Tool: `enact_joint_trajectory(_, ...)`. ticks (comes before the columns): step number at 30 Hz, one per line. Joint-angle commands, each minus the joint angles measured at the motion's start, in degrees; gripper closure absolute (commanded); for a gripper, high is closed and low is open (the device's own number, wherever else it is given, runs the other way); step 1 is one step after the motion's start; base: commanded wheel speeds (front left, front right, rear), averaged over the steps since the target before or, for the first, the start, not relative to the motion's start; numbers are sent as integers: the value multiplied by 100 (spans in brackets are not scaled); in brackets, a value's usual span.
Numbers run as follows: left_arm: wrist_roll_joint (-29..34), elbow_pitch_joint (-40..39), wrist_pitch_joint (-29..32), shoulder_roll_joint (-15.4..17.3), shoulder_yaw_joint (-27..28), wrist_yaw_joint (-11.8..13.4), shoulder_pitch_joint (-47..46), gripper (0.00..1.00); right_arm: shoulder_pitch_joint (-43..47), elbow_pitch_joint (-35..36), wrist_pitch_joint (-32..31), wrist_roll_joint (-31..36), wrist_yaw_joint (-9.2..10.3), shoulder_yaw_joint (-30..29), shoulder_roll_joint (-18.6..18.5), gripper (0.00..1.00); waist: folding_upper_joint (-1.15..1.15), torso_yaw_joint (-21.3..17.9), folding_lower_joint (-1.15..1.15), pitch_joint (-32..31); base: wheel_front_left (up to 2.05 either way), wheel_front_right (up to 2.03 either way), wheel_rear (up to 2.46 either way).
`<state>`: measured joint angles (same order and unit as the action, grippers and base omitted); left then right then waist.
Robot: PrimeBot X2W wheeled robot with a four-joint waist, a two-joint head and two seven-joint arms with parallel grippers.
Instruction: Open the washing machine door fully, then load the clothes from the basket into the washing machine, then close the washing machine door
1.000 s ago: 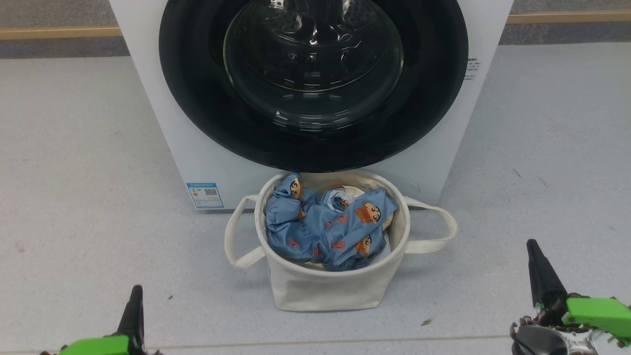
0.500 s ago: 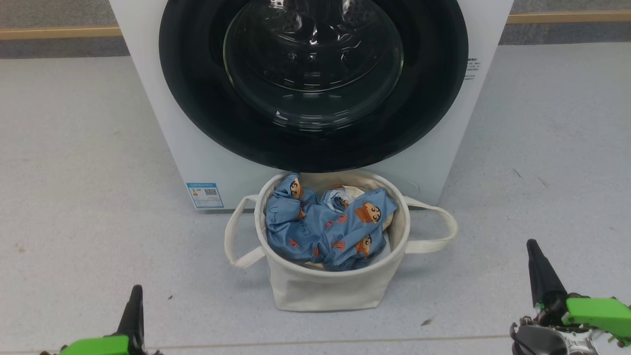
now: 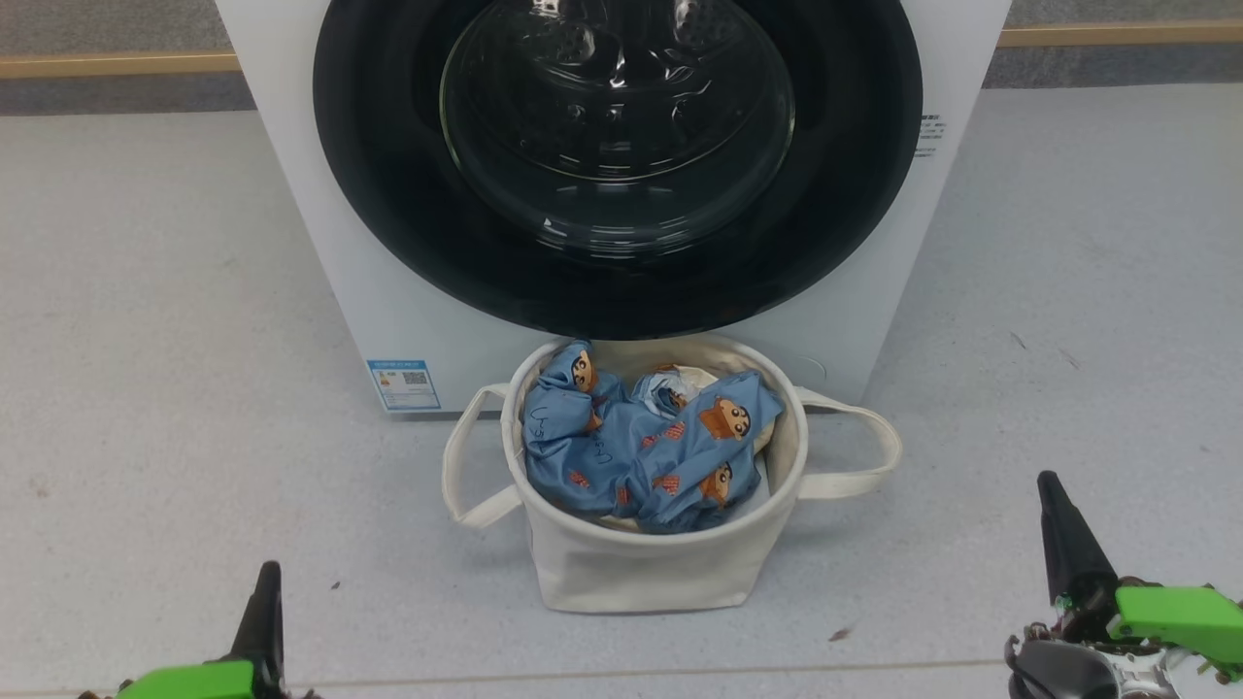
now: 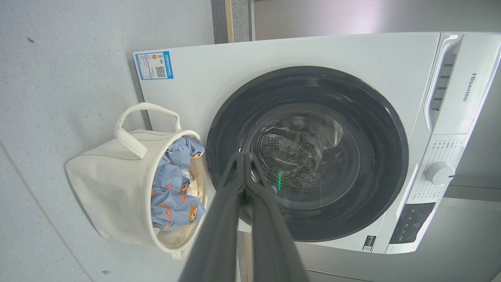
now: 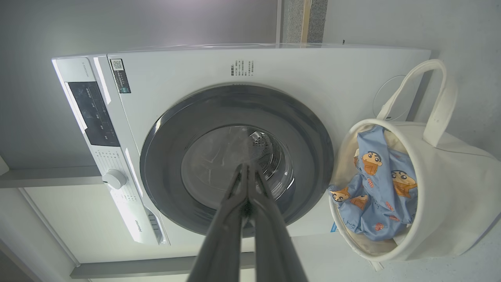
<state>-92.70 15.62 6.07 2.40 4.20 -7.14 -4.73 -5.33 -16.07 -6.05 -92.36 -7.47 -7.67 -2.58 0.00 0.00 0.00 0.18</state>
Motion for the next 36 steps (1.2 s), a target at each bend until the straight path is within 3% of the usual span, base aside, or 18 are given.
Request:
enact_joint_trajectory(1,56,-158,44,50,234,-35,-146,100,-86,204,-46,22,-2,112,-33,100,0,0,0,0,0,0,0)
enact_joint_trajectory(2,56,-158,44,50,234,-35,-146,100,-86,204,-46,22,-2,112,-33,100,0,0,0,0,0,0,0)
enact_joint_trajectory(3,0,-1,0,0,0,0,-1,0,-1,1,1,0,0,0,0,0,0,0,0,0,0,0,0)
enact_joint_trajectory(8,-1,373,-8,-41,-52,10,148,0,135,-405,13,-1,0,21,54,0,0,1,0,0,0,0,0)
enact_joint_trajectory(16,35,316,-72,-23,-12,46,64,0,40,-375,130,27,0,104,49,0,0,16,13,-17,0,0,0)
enact_joint_trajectory(21,92,266,-118,4,0,74,15,0,-23,-356,214,114,0,154,46,0,0,26,1,-11,0,0,0)
enact_joint_trajectory(36,656,132,-327,236,-171,72,-152,0,-224,-266,465,1086,-1,272,35,0,0,54,0,-30,0,0,0)
